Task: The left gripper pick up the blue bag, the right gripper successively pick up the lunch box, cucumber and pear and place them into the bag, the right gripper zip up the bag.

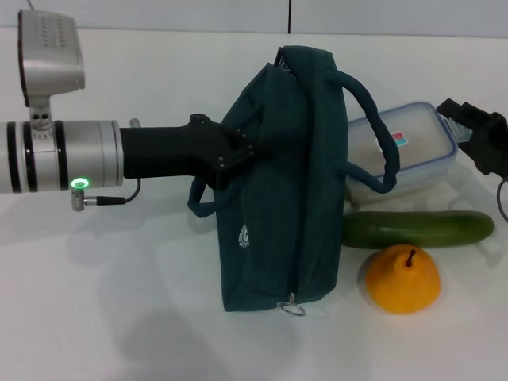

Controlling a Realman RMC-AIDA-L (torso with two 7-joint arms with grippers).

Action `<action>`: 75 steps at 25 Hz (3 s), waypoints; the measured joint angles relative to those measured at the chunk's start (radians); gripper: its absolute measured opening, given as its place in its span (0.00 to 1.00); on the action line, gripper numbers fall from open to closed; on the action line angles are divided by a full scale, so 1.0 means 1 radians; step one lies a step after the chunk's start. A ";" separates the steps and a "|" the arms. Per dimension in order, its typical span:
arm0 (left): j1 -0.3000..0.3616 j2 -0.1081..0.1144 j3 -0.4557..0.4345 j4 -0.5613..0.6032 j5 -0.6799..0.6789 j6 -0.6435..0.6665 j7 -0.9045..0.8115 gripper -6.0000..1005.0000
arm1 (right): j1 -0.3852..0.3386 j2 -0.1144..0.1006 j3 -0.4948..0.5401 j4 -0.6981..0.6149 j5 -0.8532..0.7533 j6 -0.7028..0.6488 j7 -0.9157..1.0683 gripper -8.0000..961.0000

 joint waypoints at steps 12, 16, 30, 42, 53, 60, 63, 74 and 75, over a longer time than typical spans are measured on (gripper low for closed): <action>-0.008 0.000 0.000 -0.004 0.000 -0.001 0.001 0.04 | 0.006 0.000 -0.008 -0.009 -0.001 0.000 -0.015 0.23; -0.010 0.000 0.000 -0.004 0.000 -0.001 0.000 0.04 | 0.003 0.000 -0.002 -0.010 0.003 -0.005 -0.053 0.16; -0.011 0.026 -0.010 0.003 -0.084 0.012 -0.168 0.04 | -0.027 -0.004 -0.016 -0.098 -0.009 -0.114 -0.408 0.10; -0.005 0.064 -0.037 -0.041 -0.166 0.075 -0.255 0.04 | -0.085 -0.016 -0.039 -0.221 -0.012 -0.268 -0.624 0.10; -0.005 0.040 -0.051 -0.071 -0.171 0.067 -0.208 0.04 | -0.039 -0.015 -0.014 -0.338 0.073 -0.401 -0.613 0.10; -0.010 0.028 -0.051 -0.071 -0.171 0.066 -0.199 0.04 | 0.102 -0.007 -0.068 -0.335 0.105 -0.495 -0.559 0.10; -0.010 0.027 -0.051 -0.071 -0.171 0.066 -0.199 0.04 | 0.131 -0.004 -0.129 -0.333 0.104 -0.467 -0.553 0.10; -0.012 0.028 -0.050 -0.071 -0.179 0.066 -0.196 0.04 | 0.085 -0.003 -0.227 -0.342 0.114 -0.399 -0.556 0.10; -0.012 0.029 -0.051 -0.071 -0.180 0.066 -0.196 0.04 | 0.078 -0.004 -0.227 -0.344 0.114 -0.399 -0.556 0.10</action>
